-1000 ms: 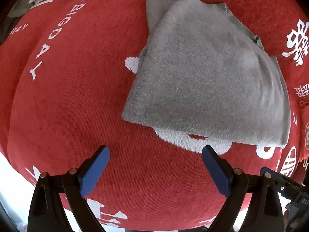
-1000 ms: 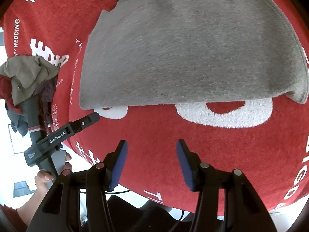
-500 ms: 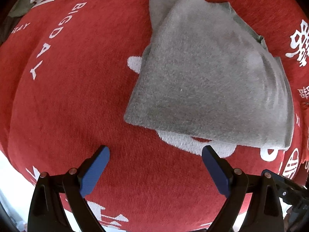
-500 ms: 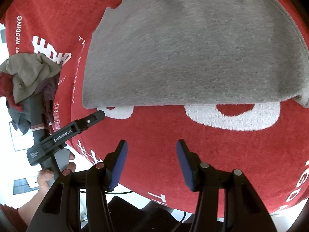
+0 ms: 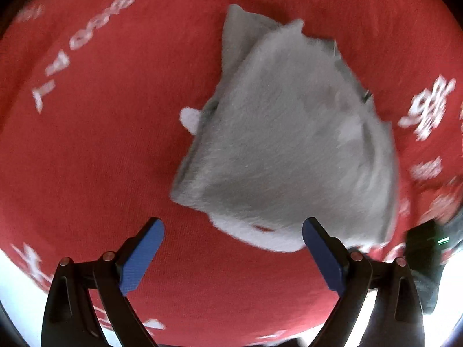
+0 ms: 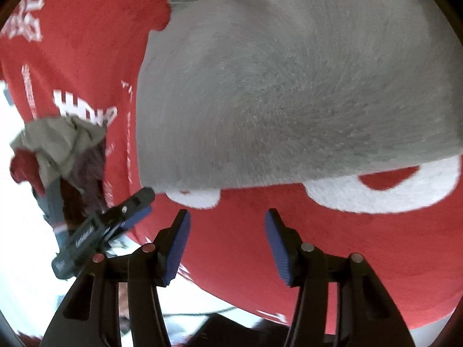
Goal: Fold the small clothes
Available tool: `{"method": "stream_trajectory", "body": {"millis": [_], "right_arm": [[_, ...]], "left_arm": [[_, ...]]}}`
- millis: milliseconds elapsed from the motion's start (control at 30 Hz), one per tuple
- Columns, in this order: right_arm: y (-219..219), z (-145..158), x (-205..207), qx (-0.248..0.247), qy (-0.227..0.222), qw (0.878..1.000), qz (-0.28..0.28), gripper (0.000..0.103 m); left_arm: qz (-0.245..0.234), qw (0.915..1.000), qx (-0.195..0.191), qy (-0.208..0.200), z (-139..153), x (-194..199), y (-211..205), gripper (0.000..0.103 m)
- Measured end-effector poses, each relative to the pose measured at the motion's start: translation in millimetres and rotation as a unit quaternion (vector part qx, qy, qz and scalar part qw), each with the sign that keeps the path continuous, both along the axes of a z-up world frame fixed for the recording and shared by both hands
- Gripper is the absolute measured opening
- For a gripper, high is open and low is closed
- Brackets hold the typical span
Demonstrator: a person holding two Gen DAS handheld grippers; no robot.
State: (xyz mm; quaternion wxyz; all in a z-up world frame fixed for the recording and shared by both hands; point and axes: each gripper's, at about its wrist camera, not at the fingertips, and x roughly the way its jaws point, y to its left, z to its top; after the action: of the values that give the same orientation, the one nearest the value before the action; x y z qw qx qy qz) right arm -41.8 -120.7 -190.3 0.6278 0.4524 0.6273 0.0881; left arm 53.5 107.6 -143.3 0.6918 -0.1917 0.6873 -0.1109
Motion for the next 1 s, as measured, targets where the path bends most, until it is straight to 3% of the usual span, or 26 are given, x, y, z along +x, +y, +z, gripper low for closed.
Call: {"method": "stream_trajectory", "body": {"millis": [67, 133, 367, 433, 467, 500, 667, 833, 1000], "right_arm": [[-1, -8, 2, 0.027, 0.003, 0.999, -0.033, 0.058], [-2, -14, 5, 0.051, 0.005, 0.997, -0.065, 0.058], [-1, -32, 8, 0.11, 0.02, 0.985, -0.131, 0.059], [-1, -32, 11, 0.111, 0.017, 0.984, -0.138, 0.048], [-5, -31, 13, 0.107, 0.015, 0.985, -0.137, 0.026], [-5, -29, 16, 0.1, 0.009, 0.986, -0.137, 0.01], [-12, -3, 23, 0.105, -0.049, 0.986, -0.119, 0.01], [-8, 13, 25, 0.088, -0.067, 0.991, -0.07, 0.01], [-2, 8, 28, 0.07, -0.059, 0.995, -0.043, 0.01]], "left_arm": [[0.042, 0.9978, -0.05, 0.012, -5, 1, 9, 0.096], [0.061, 0.9953, -0.074, 0.016, -8, 0, 12, 0.096], [0.064, 0.9906, -0.116, 0.033, -15, -1, -4, 0.096], [0.073, 0.9885, -0.128, 0.035, -16, -3, -3, 0.096], [0.078, 0.9874, -0.133, 0.035, -17, -2, -4, 0.097], [0.082, 0.9866, -0.137, 0.036, -17, -4, -1, 0.096], [0.114, 0.979, -0.166, 0.03, -18, 6, -8, 0.097], [0.12, 0.9801, -0.158, 0.009, -16, 23, -21, 0.097], [0.089, 0.9913, -0.091, -0.032, -6, 40, -43, 0.096]]}}
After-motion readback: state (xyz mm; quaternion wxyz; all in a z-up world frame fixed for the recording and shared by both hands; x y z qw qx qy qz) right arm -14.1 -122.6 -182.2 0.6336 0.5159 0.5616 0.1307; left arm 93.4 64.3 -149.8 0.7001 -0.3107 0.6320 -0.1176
